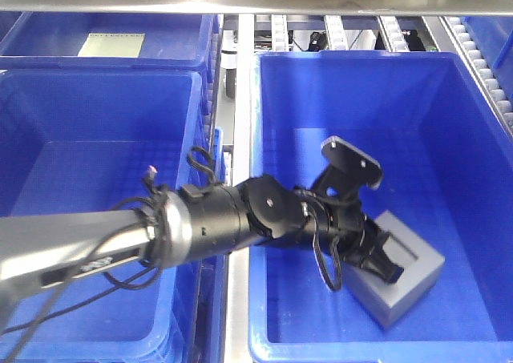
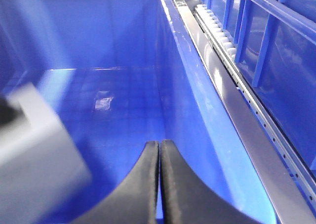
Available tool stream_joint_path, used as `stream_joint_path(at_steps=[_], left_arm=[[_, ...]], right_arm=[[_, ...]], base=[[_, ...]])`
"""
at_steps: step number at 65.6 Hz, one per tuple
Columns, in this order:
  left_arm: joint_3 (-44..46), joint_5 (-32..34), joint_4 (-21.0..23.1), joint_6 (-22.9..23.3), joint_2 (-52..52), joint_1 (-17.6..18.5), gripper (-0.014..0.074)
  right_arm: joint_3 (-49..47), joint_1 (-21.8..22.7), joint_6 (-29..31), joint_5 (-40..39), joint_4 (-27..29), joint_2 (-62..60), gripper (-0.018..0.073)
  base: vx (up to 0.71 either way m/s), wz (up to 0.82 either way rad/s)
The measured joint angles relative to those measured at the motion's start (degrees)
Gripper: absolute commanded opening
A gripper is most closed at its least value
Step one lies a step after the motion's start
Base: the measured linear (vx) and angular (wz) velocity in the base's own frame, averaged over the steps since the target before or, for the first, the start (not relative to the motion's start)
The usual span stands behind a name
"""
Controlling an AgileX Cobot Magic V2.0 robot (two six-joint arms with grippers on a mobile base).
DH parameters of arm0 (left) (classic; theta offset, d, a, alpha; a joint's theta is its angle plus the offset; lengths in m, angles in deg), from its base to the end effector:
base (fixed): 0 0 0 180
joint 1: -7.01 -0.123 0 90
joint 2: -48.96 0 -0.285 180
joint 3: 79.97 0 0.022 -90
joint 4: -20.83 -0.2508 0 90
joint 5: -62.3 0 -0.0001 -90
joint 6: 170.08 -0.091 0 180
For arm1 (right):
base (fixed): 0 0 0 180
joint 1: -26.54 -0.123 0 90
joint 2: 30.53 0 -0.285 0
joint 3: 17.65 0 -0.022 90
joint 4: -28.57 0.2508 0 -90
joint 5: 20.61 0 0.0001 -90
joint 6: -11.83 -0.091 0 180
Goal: Sort gray base to blue bin
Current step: 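Swing the left arm over the farther blue bin and lower the block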
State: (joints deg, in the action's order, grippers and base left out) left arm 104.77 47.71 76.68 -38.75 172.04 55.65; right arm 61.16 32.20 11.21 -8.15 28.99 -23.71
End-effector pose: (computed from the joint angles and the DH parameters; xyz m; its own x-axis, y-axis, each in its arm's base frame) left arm 0.2884 -0.3564 0.2089 -0.4848 0.3882 -0.7838 0.7962 0.5668 -0.2118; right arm 0.0552 -0.0053 0.1850 -0.1383 0.0318 -0.9899 0.0996 0.9949 0.0180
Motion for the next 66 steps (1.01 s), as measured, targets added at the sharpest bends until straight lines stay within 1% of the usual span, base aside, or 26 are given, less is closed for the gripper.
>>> stream_joint_path(at_steps=[24,29,42,46,50,57,60,66], left_arm=[[0.2,-1.0,-0.11,-0.05,1.04,0.0,0.026],[0.2,-1.29,-0.11,-0.05,1.04,0.0,0.0275],[0.47,-2.53,0.01,-0.05,0.34,0.0,0.0272],[0.47,-3.63,0.01,-0.05,-0.58,0.0,0.0259],[0.47,-4.95,0.01,-0.05,-1.54,0.0,0.0222],[0.39,-6.49,-0.12,-0.05,-3.79,0.0,0.007],[-0.17,-6.43,-0.12,-0.05,-5.01,0.0,-0.001],[-2.3,-5.64,-0.12,-0.05,-7.22,0.0,-0.0007]], right_arm=[[0.0,0.0,0.0,0.0,0.0,0.0,-0.0005],[0.0,0.0,0.0,0.0,0.0,0.0,-0.0005],[0.0,0.0,0.0,0.0,0.0,0.0,-0.0005],[0.0,0.0,0.0,0.0,0.0,0.0,-0.0005],[0.0,0.0,0.0,0.0,0.0,0.0,-0.0005],[0.0,0.0,0.0,0.0,0.0,0.0,-0.0005],[0.0,0.0,0.0,0.0,0.0,0.0,-0.0005],[0.0,0.0,0.0,0.0,0.0,0.0,-0.0005]], base=[[0.0,0.01],[0.0,0.0],[0.0,0.0],[0.0,0.0],[0.0,0.0],[0.0,0.0],[0.0,0.0],[0.0,0.0]])
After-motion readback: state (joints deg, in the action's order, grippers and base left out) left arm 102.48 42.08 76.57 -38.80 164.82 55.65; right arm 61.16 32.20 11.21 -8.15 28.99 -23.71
